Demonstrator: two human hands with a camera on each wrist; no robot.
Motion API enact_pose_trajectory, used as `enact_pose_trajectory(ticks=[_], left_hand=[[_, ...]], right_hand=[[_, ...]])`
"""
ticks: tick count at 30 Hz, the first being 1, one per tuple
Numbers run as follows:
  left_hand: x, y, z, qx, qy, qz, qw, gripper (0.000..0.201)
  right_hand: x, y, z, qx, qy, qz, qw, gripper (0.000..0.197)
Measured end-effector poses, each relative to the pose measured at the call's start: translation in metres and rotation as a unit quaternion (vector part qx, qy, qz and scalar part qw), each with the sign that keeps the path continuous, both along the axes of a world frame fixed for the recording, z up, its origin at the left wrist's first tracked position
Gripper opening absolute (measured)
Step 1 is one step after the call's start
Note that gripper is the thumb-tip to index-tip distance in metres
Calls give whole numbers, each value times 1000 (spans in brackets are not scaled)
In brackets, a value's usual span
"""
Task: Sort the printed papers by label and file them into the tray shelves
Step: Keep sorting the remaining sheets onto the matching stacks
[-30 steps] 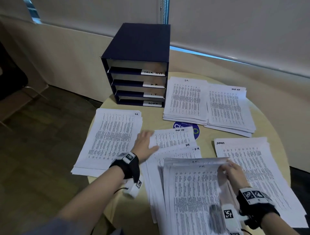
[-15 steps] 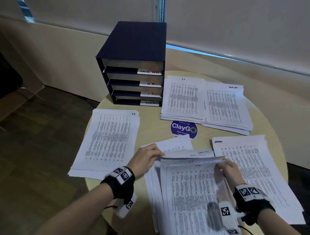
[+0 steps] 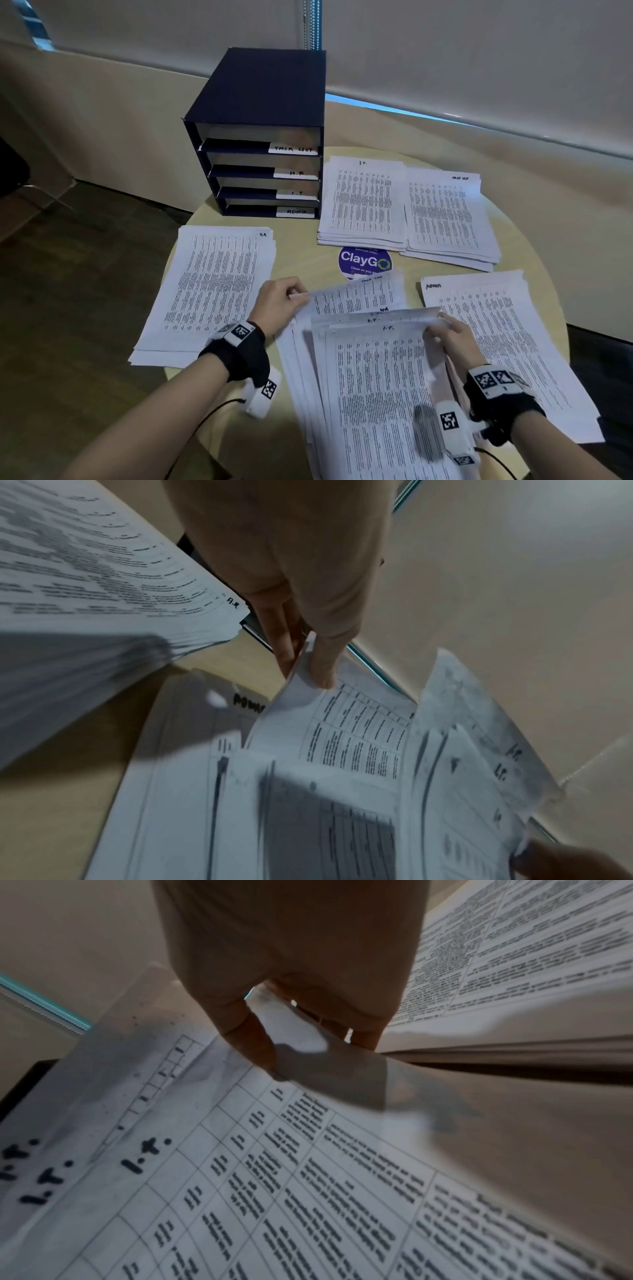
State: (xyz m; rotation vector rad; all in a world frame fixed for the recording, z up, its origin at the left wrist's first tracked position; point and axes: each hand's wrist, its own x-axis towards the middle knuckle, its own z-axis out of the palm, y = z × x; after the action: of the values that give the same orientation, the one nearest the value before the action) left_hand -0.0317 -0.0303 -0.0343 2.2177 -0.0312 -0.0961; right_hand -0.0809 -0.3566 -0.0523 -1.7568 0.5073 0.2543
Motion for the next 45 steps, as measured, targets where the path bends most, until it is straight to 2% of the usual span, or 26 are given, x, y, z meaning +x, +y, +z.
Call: enact_pose_trajectory(ticks=[3,5,6,8,10,12,13,14,17,18,21,22,24,26,28,31,33,35,37,39,43,45], left_hand=[[8,1,0,7,27,-1,1000,12],[10,2,0,28,17,-7,999,23],[10,3,-1,9,15,-3,1000,31],[10,-2,9,-85,55,31,994,39],[13,-11,19,-205,143,45,967,56],[15,-19,32,-262,200,9,944,82],[15,-24,40,-272,194,-2,943,86],[16,-28,51,-287,169,0,943,80],[25,-40,82,-329,12,58,942,31],[28,-43,92,-324,-44,76,942,20],[29,-50,102,-246,-179,89,948,11],[28,-52,100,-226,-201,83,949,7],[24,-54,84,-200,-206,80,955,13],[22,-52,64,-181,-179,102,962,16],[23,-49,48,-178,-142,133,965,15],[31,-47,36,-222,-83,159,958,21],[42,-47,28,-266,-35,181,946,37],[54,-45,19,-305,10,197,932,47],[67,-43,12,-334,52,205,919,40],[77,-41,1,-347,95,202,911,40],[95,-39,-47,-318,145,229,909,93],[95,-46,-43,-303,138,249,909,91]], right_hand=[[2,1,4,-5,0,-12,1000,16],[5,1,10,-8,-7,-22,1000,21],[7,1,14,-4,-14,-26,1000,27],[15,3,27,15,-34,-38,999,31],[25,10,45,40,-63,-58,996,24],[38,21,65,115,-89,-91,985,19],[45,27,77,152,-103,-106,977,19],[50,33,91,176,-121,-110,971,18],[60,48,132,207,-186,-98,955,18],[61,54,144,221,-213,-84,948,21],[63,70,165,257,-269,-50,927,27],[64,75,166,260,-277,-41,924,28],[65,86,156,215,-284,-35,934,23],[66,92,136,145,-270,-36,951,25],[68,96,113,127,-228,-50,964,32],[76,100,89,144,-176,-98,969,41],[85,102,84,152,-149,-136,967,36],[95,103,80,154,-127,-153,968,45],[104,104,77,153,-109,-152,970,50],[111,107,73,155,-92,-156,971,38],[122,117,47,171,-62,-152,971,36],[123,120,35,146,-41,-142,978,36]])
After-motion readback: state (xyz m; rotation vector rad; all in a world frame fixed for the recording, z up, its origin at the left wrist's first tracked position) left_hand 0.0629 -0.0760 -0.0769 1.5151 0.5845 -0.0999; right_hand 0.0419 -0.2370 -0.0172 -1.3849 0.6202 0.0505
